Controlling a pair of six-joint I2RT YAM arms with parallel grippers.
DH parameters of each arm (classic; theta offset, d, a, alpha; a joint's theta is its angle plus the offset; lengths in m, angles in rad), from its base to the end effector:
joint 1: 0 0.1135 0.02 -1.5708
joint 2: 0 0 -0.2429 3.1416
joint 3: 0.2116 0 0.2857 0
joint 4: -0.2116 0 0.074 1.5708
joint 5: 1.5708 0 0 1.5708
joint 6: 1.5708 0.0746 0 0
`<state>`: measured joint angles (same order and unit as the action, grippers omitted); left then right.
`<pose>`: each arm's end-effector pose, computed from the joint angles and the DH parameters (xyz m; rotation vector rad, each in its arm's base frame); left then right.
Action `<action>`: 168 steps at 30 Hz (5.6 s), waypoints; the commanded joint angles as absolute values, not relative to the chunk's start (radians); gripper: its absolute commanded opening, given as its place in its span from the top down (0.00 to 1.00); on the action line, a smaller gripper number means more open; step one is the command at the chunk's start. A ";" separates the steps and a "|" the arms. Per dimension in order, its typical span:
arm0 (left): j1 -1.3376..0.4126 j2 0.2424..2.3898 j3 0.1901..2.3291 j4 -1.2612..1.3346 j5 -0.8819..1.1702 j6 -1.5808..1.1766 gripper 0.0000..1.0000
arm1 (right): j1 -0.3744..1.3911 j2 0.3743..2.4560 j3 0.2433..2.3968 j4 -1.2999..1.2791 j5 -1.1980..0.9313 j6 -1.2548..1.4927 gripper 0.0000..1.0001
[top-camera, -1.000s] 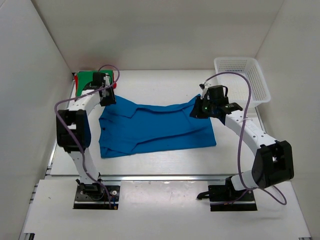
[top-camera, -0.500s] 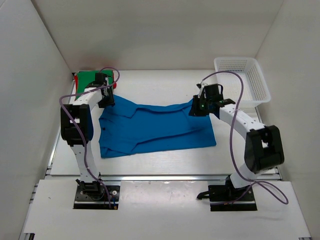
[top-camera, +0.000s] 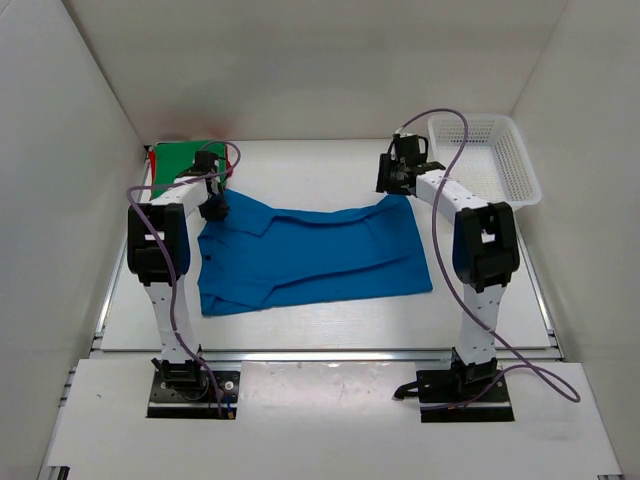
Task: Fold and stack the t-shirts
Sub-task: Grap the side of the flattened tshirt furthest away from the robot with both arms, then fold the other side of the tshirt into a rectangle, then rotate the tshirt 90 degrees
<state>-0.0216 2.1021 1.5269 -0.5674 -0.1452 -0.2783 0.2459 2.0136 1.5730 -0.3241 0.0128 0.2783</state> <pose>0.4716 0.0006 0.0868 -0.3872 2.6677 0.1063 0.4944 0.1231 0.1652 0.0445 2.3481 0.2449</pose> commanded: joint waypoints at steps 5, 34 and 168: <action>-0.028 2.051 1.539 -0.557 -0.141 -0.279 0.64 | 0.222 2.126 1.695 -0.387 0.126 0.330 0.56; -0.038 2.003 1.618 -0.595 -0.087 -0.284 1.00 | 0.190 2.329 1.953 -0.483 0.167 0.337 0.84; -0.285 2.657 2.479 -0.840 0.204 -0.454 0.92 | 0.810 1.551 0.677 -0.100 -0.106 0.842 1.00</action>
